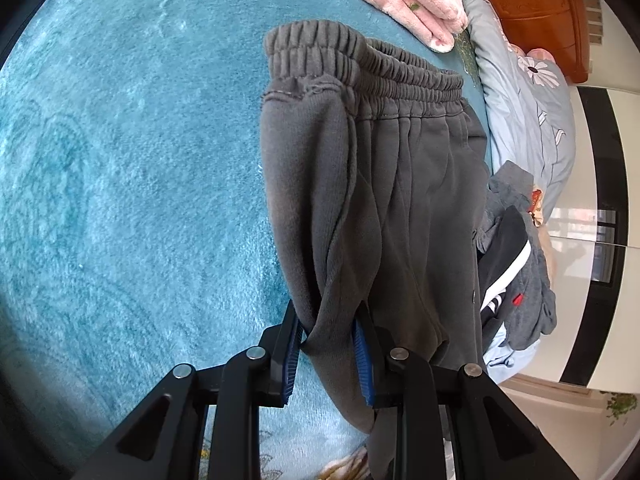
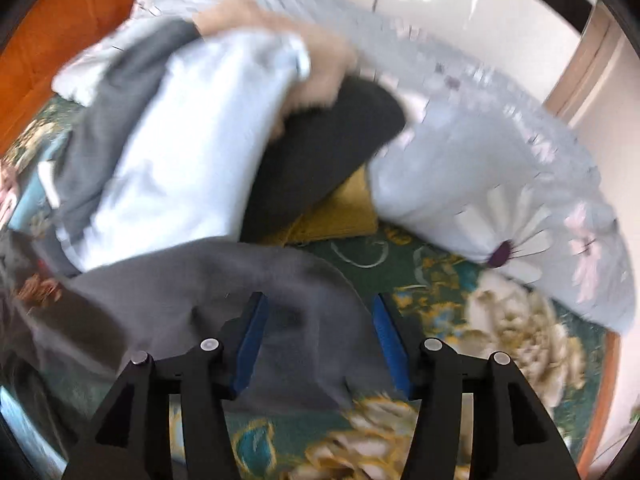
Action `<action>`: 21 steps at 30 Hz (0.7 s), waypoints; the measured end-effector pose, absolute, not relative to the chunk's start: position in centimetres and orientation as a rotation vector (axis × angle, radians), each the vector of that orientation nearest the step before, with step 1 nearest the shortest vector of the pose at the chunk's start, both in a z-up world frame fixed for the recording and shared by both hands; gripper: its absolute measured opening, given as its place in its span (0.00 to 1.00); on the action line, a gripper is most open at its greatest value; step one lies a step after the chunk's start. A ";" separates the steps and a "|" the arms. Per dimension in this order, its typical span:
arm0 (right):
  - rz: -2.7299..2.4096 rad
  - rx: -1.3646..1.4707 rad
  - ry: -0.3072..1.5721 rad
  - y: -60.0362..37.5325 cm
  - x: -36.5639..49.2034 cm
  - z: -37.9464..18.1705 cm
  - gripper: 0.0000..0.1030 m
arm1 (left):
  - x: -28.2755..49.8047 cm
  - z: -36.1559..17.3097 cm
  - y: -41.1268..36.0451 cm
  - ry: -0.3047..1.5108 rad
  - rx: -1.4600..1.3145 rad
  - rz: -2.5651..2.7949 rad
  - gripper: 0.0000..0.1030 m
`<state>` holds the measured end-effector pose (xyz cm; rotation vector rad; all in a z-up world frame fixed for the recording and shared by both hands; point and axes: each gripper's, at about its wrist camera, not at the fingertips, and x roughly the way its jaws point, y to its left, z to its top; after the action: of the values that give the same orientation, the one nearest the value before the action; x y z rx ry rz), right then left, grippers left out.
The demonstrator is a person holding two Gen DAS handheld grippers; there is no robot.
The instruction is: Fold clothes
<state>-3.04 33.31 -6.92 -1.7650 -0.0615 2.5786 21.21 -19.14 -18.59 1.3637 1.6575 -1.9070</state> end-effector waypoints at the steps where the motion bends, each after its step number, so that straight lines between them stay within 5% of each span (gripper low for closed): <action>1: 2.616 -1.781 -0.067 32.6 -1.7 -6.2 0.55 | 21.0 -18.6 -19.0 1.641 1.358 -1.914 0.27; 6: 2.780 -1.947 -0.128 27.8 5.5 -4.3 0.57 | 20.8 -18.1 -18.6 1.576 1.298 -1.940 0.11; 11: 2.794 -2.279 -0.332 21.0 13.2 -7.8 0.59 | 22.1 -16.8 -19.7 1.541 1.231 -1.962 0.10; 17: 2.615 -2.330 -0.645 18.1 16.3 -11.6 0.59 | 25.9 -15.9 -23.9 1.578 1.098 -1.951 0.09; 21: 2.554 -2.336 -0.663 17.8 15.7 -11.3 0.22 | 27.2 -15.6 -25.2 1.576 1.064 -1.978 0.09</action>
<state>15.68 17.77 -11.26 -2.3364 -0.6634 2.5545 27.19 -25.18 -15.58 1.0641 1.5761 -1.9777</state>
